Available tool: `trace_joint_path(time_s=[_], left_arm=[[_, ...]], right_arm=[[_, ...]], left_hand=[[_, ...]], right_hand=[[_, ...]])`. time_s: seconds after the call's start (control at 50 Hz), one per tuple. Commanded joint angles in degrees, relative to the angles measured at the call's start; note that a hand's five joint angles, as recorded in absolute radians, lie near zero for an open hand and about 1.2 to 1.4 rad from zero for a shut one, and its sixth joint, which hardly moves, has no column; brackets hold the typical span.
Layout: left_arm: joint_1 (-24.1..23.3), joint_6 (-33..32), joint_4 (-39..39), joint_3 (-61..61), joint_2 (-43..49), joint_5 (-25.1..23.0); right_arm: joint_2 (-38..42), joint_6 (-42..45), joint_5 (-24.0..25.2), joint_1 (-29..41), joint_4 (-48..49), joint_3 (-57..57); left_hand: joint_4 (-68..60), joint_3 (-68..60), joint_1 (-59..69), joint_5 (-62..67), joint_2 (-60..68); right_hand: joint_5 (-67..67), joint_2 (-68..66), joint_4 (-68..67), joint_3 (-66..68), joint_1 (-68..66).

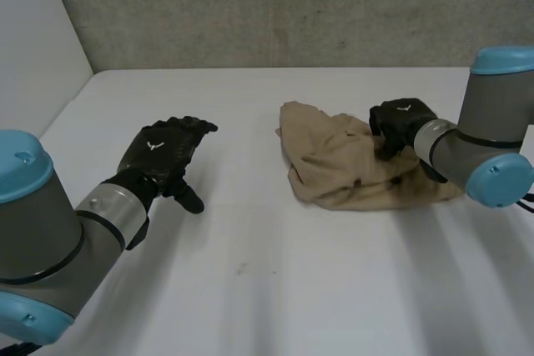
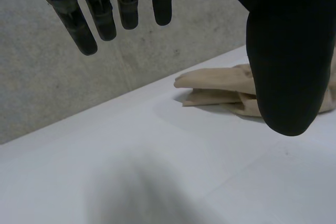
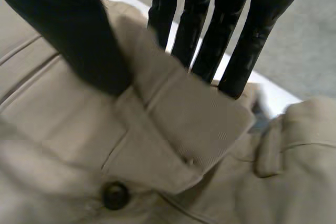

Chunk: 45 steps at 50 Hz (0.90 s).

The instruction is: Fold the shorts.

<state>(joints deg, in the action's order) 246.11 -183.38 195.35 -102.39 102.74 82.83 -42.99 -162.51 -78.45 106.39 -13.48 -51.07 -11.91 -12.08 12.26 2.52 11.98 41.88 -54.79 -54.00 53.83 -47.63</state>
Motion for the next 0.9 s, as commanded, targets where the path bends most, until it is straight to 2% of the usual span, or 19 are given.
trace_joint_path(time_s=[0.02,0.08,0.2,0.3,0.4,0.62,0.78,0.9], left_arm=[[-0.45,-0.05,6.52,2.19,3.25,0.67],[-0.63,-0.05,9.5,4.9,7.19,1.02],[-1.33,-1.19,10.31,12.2,15.28,1.11],[-3.61,-4.09,10.92,18.27,21.18,1.2],[-5.81,-7.6,11.54,24.76,26.09,2.77],[-10.21,-8.75,12.86,31.37,33.13,3.92],[-10.74,-9.02,15.49,34.71,35.16,11.21],[-10.74,-8.93,15.67,34.71,34.98,12.01]], right_arm=[[-4.81,2.19,4.26,0.57,-6.65,1.25],[-11.84,3.6,5.93,0.57,-6.91,-1.83],[-22.21,6.24,6.9,0.92,-7.17,-6.75],[-29.24,7.73,6.82,5.56,-8.83,-9.39],[-33.82,10.37,6.73,7.34,-12.26,-12.38],[-42.7,12.92,6.73,8.74,-14.38,-20.02],[-47.19,16.08,6.73,8.66,-14.38,-25.65],[-47.63,16.79,6.73,8.74,-14.47,-28.38]], left_hand=[[1.52,1.69,-1.88,-2.13,-1.59],[1.53,1.7,-1.88,-2.14,-1.59],[1.52,1.69,-1.88,-2.13,-1.59],[1.52,1.69,-1.88,-2.13,-1.59],[1.69,1.86,-2.04,-2.3,-1.76],[1.69,1.86,-2.04,-2.3,-1.76],[1.02,1.19,-1.37,-1.63,-1.09],[-0.32,-0.15,-0.03,-0.29,0.25]], right_hand=[[28.12,-25.21,-26.0,26.17,-32.37],[28.12,-25.21,-26.0,26.17,-32.37],[28.12,-25.21,-26.0,26.17,-32.37],[28.12,-25.21,-26.0,26.17,-32.37],[28.12,-25.21,-26.0,26.17,-32.37],[28.12,-25.21,-26.0,26.17,-32.37],[28.12,-25.21,-26.0,26.17,-32.37],[28.12,-25.21,-26.0,26.17,-32.37]])
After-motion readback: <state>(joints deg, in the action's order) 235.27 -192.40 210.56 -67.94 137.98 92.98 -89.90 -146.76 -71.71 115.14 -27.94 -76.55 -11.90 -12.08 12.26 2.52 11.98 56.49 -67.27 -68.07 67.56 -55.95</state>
